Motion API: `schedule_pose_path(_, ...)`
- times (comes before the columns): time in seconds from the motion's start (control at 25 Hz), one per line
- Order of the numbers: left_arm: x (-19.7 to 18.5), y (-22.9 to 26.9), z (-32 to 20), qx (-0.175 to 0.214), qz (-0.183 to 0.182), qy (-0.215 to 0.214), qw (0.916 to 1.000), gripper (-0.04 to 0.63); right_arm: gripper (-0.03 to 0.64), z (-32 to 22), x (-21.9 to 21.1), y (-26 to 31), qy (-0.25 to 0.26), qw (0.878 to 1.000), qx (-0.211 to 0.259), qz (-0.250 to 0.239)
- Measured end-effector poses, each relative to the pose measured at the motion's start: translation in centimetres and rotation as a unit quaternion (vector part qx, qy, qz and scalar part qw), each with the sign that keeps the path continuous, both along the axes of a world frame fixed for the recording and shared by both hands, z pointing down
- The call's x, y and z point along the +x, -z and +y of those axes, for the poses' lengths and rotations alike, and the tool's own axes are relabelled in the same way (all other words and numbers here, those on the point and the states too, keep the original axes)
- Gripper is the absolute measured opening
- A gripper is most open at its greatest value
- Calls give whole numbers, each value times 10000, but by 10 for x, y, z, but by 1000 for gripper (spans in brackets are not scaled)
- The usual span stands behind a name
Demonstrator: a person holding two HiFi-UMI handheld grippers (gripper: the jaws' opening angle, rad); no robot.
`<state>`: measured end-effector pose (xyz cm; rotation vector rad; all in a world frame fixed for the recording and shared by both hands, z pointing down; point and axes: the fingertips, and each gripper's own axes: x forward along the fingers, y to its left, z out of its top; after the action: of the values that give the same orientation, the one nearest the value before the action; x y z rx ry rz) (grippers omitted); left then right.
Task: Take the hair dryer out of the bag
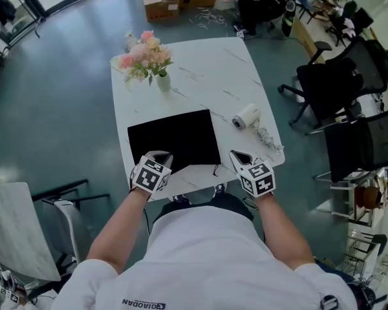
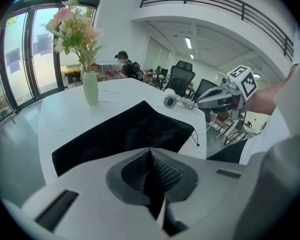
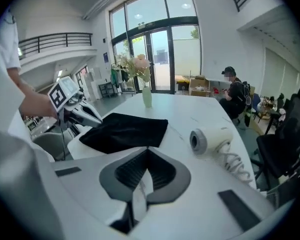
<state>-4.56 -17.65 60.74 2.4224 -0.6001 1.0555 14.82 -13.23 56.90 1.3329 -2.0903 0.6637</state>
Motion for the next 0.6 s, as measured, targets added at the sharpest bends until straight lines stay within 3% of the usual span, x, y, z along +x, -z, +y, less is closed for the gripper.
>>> schedule_pose_path(0.12, -4, 10, 8, -62, 194, 183, 9996, 17, 17, 4, -29, 7, 263, 9985, 13, -471)
schedule_pose_path(0.28, -3, 25, 23, 50, 346, 430, 9985, 17, 17, 8, -47, 21, 666, 9953, 287, -642)
schedule_pose_path(0.6, 27, 46, 77, -72, 731, 963, 9926, 17, 17, 34, -28, 68, 1158, 9867, 930, -664)
